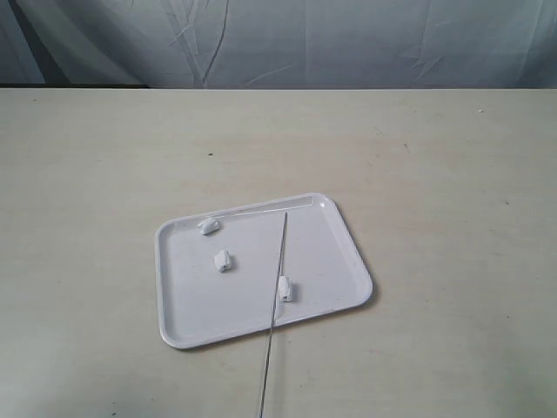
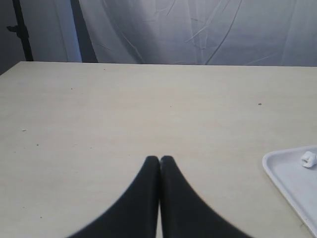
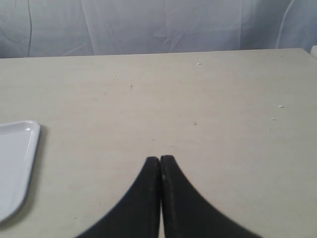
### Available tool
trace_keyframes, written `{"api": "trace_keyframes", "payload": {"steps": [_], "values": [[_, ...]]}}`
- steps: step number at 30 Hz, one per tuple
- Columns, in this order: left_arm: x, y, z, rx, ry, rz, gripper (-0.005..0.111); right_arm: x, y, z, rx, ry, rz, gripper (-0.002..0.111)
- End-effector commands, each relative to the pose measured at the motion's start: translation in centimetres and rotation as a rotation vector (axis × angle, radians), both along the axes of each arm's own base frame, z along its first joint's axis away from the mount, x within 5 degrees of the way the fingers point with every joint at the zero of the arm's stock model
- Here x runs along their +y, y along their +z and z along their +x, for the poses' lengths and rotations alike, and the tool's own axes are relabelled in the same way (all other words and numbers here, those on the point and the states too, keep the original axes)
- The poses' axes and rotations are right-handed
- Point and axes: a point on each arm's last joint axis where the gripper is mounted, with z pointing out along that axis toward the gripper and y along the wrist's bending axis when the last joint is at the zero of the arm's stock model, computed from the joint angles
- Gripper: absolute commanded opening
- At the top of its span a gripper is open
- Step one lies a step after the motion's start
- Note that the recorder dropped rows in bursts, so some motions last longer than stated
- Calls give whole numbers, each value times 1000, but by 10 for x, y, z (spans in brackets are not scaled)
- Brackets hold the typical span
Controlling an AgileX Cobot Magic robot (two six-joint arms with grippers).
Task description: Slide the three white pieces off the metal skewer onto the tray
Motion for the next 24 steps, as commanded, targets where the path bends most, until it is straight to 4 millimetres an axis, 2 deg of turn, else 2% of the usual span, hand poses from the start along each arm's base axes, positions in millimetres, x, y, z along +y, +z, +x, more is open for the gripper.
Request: {"api": "trace_keyframes", "payload": {"steps": [1, 24], "values": [[0, 0, 0, -13, -2, -4, 0, 0, 0, 0, -16, 5, -6, -1], [0, 1, 0, -16, -2, -4, 0, 1, 0, 0, -16, 6, 9, -1]]}}
